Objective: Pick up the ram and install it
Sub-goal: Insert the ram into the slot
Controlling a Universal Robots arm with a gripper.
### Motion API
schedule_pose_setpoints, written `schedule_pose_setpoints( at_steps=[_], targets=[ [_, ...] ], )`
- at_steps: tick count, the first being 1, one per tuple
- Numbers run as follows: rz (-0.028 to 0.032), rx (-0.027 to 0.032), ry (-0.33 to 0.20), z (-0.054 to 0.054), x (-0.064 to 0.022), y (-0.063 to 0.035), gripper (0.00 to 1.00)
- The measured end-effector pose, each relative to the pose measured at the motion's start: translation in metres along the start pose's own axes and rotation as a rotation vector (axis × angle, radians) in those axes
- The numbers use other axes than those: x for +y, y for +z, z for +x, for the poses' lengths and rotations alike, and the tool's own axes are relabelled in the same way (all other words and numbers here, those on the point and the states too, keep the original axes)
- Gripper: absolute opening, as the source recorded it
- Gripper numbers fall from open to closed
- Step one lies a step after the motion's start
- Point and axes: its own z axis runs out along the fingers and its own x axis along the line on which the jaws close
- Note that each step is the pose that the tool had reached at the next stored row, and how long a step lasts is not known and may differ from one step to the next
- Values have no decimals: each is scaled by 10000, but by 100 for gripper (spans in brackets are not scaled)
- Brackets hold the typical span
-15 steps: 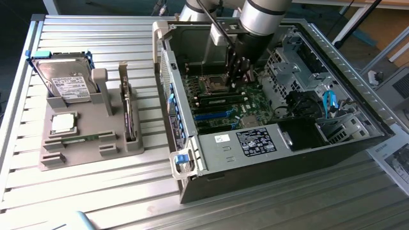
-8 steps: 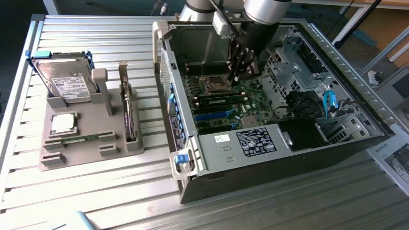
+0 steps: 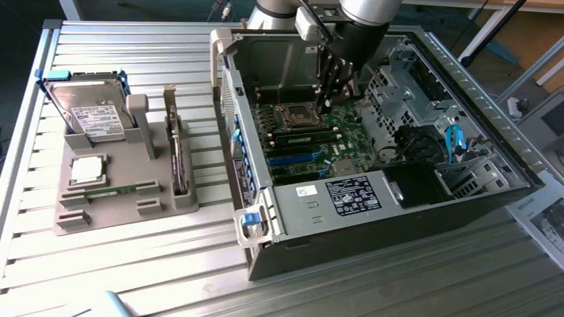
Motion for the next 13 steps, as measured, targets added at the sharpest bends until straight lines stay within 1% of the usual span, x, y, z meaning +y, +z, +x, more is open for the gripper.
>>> schedule_pose_setpoints(
  at_steps=[1, 3, 5, 10, 11, 13],
  targets=[
    [0, 0, 0, 0, 0, 0, 25],
    [0, 0, 0, 0, 0, 0, 12],
    [0, 0, 0, 0, 0, 0, 11],
    [0, 0, 0, 0, 0, 0, 11],
    [-1, 1, -1, 0, -10, 0, 11],
    [-1, 2, 1, 1, -63, -2, 11]
  ],
)
